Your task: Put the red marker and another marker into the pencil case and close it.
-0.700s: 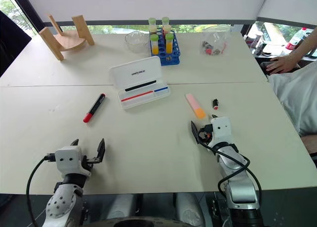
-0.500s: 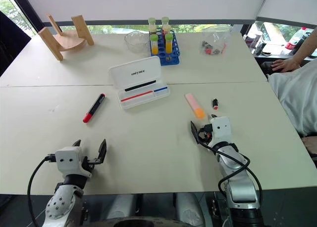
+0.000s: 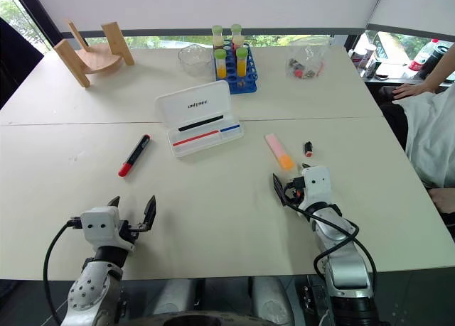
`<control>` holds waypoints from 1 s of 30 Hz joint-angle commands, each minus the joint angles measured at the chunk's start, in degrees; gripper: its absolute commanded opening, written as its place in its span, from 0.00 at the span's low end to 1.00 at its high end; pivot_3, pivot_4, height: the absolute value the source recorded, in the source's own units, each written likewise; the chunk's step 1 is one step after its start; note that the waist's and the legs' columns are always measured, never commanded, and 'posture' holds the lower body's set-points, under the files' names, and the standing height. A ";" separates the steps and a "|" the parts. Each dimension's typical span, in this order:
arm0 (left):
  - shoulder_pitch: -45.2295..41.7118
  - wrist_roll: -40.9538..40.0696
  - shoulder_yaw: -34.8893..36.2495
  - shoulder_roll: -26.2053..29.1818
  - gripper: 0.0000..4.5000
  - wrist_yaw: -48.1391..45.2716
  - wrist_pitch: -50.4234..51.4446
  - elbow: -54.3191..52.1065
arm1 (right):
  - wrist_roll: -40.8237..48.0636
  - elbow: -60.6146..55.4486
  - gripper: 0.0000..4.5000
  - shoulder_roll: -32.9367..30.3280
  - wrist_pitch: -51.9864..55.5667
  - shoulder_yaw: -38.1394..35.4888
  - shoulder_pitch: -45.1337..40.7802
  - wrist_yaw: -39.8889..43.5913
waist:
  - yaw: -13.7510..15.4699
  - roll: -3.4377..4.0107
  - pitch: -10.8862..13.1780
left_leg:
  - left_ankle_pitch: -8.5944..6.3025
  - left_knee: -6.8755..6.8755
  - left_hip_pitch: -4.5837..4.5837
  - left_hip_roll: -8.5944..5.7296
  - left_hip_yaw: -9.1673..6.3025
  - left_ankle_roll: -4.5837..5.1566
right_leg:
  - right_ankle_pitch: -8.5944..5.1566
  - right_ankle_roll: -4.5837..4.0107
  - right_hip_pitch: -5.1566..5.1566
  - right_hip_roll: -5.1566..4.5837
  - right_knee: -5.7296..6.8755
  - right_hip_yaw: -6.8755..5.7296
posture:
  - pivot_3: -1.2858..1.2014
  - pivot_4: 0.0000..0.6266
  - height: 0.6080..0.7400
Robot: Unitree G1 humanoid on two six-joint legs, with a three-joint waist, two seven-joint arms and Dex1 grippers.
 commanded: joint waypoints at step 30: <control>-68.37 -12.26 -12.16 28.72 0.99 -65.54 6.34 53.76 | 22.18 -2.16 1.00 -28.32 16.39 0.74 -28.40 36.62 | -0.52 0.36 0.54 | -0.13 0.36 -0.70 -0.05 -0.01 0.28 | 0.21 0.40 -0.63 0.06 0.12 -0.10 | 0.52 0.24 1.00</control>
